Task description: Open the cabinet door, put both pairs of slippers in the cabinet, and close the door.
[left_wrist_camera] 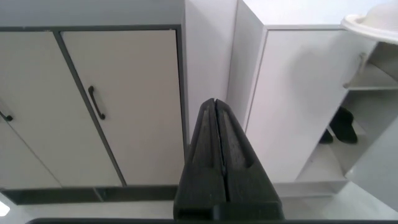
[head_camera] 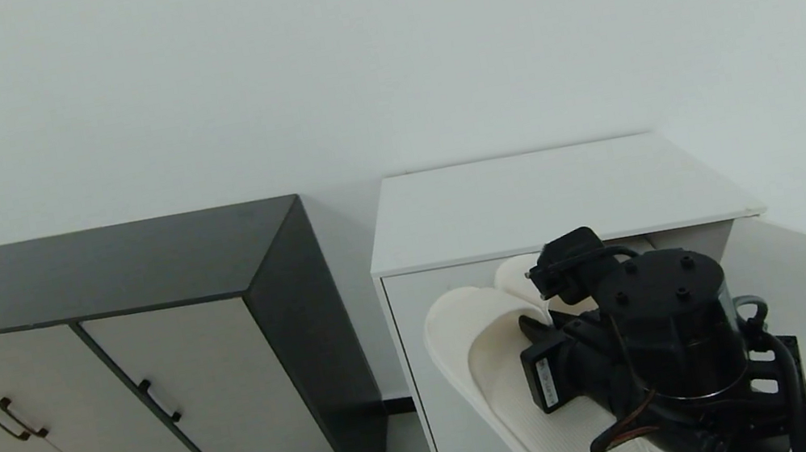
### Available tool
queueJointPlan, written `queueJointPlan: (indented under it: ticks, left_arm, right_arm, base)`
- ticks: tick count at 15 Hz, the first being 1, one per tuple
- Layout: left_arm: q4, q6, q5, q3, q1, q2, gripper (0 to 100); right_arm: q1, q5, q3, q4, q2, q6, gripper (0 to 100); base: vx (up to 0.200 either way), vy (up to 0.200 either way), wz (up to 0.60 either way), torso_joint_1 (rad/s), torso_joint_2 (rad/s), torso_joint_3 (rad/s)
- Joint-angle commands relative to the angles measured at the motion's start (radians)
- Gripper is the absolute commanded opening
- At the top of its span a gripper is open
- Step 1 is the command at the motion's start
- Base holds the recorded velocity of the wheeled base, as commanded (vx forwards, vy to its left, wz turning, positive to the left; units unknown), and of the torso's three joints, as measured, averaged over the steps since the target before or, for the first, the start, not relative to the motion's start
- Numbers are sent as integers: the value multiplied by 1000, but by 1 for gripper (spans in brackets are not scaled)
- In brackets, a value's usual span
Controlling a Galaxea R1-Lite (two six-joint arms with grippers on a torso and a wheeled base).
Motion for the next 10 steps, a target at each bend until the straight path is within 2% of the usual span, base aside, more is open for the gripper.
queueJointPlan:
  ticks: [1, 10]
  left_arm:
    - [0, 0, 0, 0, 0, 0, 0]
    - [0, 0, 0, 0, 0, 0, 0]
  right_arm:
    - [1, 0, 1, 0, 5, 4, 0]
    - [1, 0, 10, -14, 5, 20, 0]
  base:
    - [0, 0, 0, 0, 0, 0]
    - [0, 0, 0, 0, 0, 0]
